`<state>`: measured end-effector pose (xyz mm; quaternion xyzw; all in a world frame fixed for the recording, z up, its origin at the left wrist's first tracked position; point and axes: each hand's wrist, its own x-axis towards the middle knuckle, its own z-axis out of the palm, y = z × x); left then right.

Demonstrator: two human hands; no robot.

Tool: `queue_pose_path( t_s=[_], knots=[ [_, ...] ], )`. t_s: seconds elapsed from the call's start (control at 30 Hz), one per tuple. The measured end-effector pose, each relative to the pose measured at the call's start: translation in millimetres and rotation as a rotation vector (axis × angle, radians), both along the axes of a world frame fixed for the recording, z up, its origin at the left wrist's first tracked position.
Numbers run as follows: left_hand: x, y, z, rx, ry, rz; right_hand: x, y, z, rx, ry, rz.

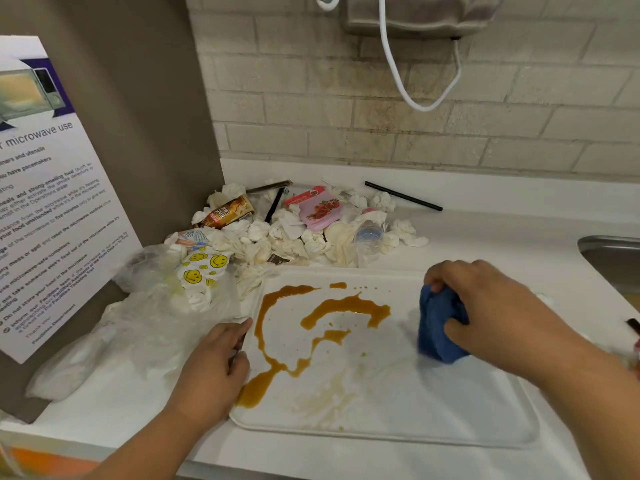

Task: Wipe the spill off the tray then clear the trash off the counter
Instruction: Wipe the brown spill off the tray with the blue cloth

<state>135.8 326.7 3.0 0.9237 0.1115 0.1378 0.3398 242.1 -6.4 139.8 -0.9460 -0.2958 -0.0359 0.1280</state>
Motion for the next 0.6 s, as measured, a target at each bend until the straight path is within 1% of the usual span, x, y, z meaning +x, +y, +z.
queue_pose_path(
  t_s=[0.03, 0.13, 0.17, 0.23, 0.3, 0.33, 0.37, 0.4, 0.43, 0.5, 0.57, 0.6],
  knots=[
    [0, 0, 0, 0.001, 0.001, 0.0, -2, 2, 1, -0.017, 0.029, 0.028],
    [0, 0, 0, 0.0, -0.003, 0.0, -11, 15, -17, 0.017, 0.249, 0.118],
    [0, 0, 0, -0.003, -0.002, 0.002, -11, 17, -28, 0.024, 0.263, 0.13],
    [-1, 0, 0, 0.0, -0.001, 0.004, -9, 17, -52, -0.027, 0.221, 0.092],
    [0, -1, 1, 0.004, -0.001, 0.005, -9, 18, -73, -0.069, 0.251, -0.013],
    [0, -1, 1, 0.004, 0.001, 0.007, -13, 22, -85, -0.093, 0.225, -0.036],
    [0, -1, 1, 0.004, 0.003, 0.009, -19, 28, -96, -0.107, 0.154, -0.048],
    [0, -1, 1, 0.005, 0.003, 0.011, -25, 34, -104, -0.09, 0.061, -0.047],
    [0, -1, 1, 0.008, 0.003, 0.012, -31, 41, -110, -0.049, 0.017, -0.035],
    [0, -2, 1, 0.01, 0.003, 0.014, -39, 50, -116, 0.065, 0.012, 0.06],
    [0, -2, 2, 0.006, 0.001, 0.014, -36, 50, -115, 0.098, 0.051, 0.241],
    [-1, -2, 2, 0.005, 0.001, 0.014, -31, 47, -113, 0.089, 0.076, 0.293]
  ],
)
